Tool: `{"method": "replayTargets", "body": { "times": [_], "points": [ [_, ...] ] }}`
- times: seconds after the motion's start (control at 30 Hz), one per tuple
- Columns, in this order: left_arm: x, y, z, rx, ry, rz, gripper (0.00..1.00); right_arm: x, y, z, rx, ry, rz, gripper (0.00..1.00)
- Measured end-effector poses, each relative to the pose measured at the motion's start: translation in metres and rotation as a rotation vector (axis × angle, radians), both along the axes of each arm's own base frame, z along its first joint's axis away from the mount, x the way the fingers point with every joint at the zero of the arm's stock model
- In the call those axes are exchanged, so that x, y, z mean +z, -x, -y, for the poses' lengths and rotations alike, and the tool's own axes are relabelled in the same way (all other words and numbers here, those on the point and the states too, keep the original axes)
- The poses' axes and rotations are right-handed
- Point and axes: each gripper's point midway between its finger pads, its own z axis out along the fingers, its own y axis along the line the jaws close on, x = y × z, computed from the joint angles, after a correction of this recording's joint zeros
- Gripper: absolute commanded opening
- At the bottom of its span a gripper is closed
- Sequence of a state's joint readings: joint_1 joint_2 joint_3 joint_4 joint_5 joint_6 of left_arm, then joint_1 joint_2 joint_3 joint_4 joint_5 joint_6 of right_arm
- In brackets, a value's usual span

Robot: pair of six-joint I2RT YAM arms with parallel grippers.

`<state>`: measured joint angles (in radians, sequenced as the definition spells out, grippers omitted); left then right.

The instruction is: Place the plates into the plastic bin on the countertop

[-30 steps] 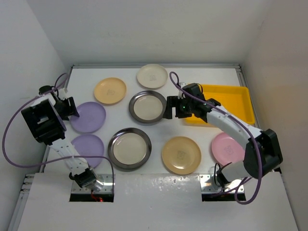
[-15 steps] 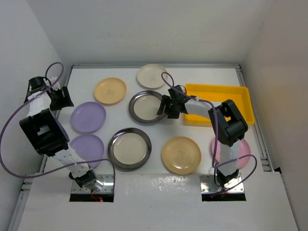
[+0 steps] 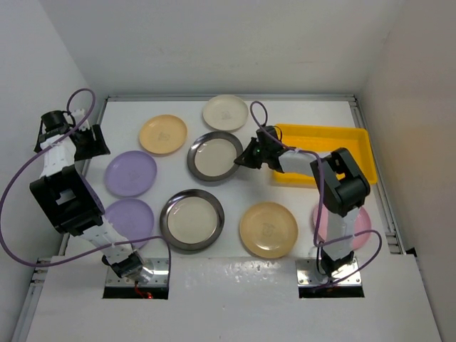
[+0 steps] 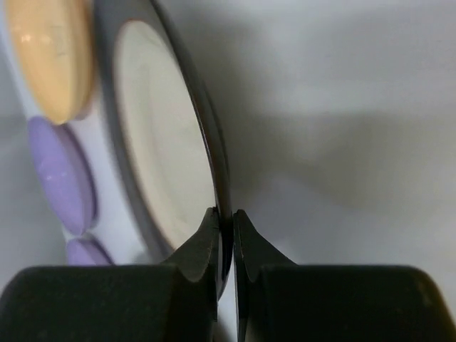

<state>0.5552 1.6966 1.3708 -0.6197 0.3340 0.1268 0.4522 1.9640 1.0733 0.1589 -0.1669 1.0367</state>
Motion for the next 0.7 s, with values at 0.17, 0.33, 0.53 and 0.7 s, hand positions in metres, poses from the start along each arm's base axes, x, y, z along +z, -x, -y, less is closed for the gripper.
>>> {"method": "replayTargets", "body": {
  "times": [0.17, 0.33, 0.53, 0.7],
  "points": [
    [0.000, -0.001, 0.003, -0.011, 0.000, 0.000, 0.70, 0.071, 0.011, 0.019, 0.019, -0.027, 0.112, 0.00],
    [0.000, -0.001, 0.004, -0.015, 0.004, -0.002, 0.70, 0.139, 0.008, 0.103, -0.148, -0.086, 0.239, 0.00],
    [0.000, -0.002, 0.009, -0.029, 0.007, -0.002, 0.70, 0.143, 0.018, 0.236, -0.480, -0.055, 0.271, 0.00],
    [-0.001, -0.004, 0.013, -0.045, 0.002, -0.004, 0.70, 0.095, 0.049, 0.315, -0.702, 0.029, 0.101, 0.00]
  ]
}}
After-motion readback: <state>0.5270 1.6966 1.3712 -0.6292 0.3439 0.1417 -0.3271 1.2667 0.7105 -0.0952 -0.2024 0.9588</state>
